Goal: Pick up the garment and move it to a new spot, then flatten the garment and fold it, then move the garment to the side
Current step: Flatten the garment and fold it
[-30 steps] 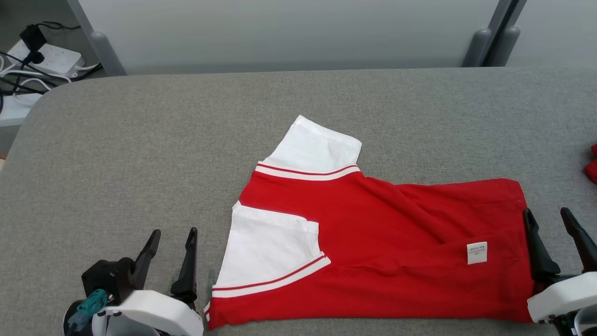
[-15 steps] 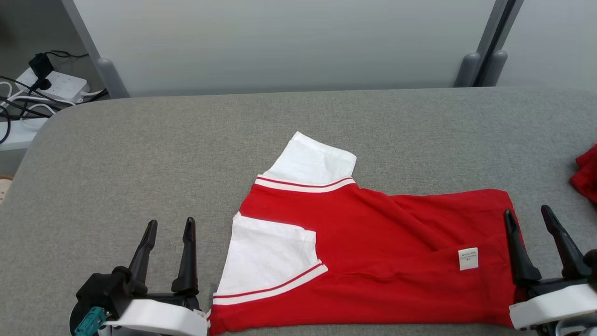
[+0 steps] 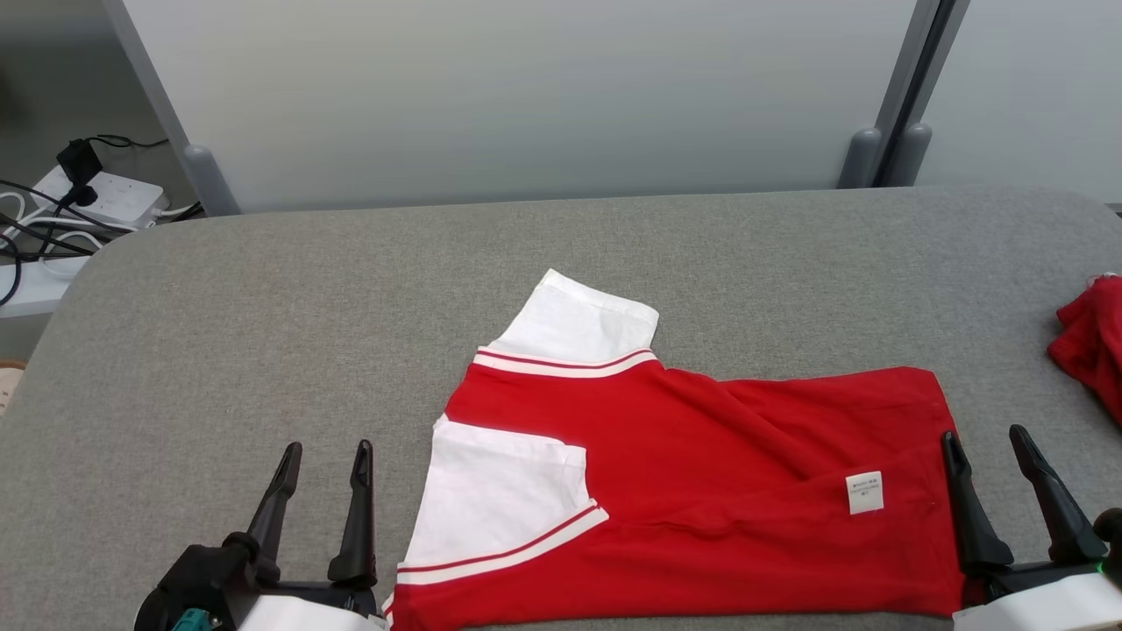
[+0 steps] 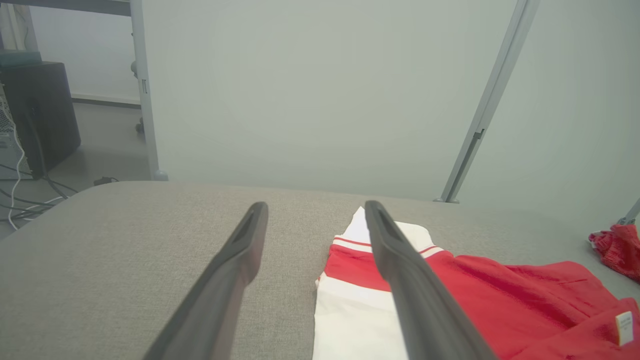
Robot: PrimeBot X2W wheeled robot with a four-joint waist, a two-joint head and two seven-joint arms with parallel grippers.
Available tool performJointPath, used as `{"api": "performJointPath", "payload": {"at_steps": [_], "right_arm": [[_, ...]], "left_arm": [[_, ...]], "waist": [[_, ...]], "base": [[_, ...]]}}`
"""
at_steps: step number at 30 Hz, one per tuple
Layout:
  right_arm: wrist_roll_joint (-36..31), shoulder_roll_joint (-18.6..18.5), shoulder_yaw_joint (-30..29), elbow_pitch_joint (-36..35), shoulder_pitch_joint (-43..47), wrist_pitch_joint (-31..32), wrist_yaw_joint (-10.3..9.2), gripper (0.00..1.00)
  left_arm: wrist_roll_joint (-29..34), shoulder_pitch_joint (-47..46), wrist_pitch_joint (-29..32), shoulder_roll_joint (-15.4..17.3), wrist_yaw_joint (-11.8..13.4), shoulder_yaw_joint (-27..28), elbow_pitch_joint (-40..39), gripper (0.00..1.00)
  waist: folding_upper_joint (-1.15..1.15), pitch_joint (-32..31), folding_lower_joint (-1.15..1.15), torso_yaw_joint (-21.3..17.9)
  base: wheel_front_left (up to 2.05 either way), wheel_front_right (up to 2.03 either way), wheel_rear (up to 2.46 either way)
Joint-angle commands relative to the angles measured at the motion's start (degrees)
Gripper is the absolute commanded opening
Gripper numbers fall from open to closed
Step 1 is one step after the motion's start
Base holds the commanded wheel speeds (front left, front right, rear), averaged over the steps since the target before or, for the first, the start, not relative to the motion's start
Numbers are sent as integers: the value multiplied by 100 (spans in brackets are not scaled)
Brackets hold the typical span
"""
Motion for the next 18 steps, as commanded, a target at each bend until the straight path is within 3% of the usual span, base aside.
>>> {"api": "performJointPath", "payload": {"at_steps": [1,18], "right_arm": [[33,-100,104,-174,-43,-77,-16,100],[106,-137,107,-213,-89,-77,-16,100]], "left_arm": [[105,-129,-58,36,-50,250,-101,100],[365,-466,-58,-157,-412,431,209,100]], "waist": [[0,-22,0,-10],[0,227,0,-87]], "base": [[0,0,0],[0,0,0]]}}
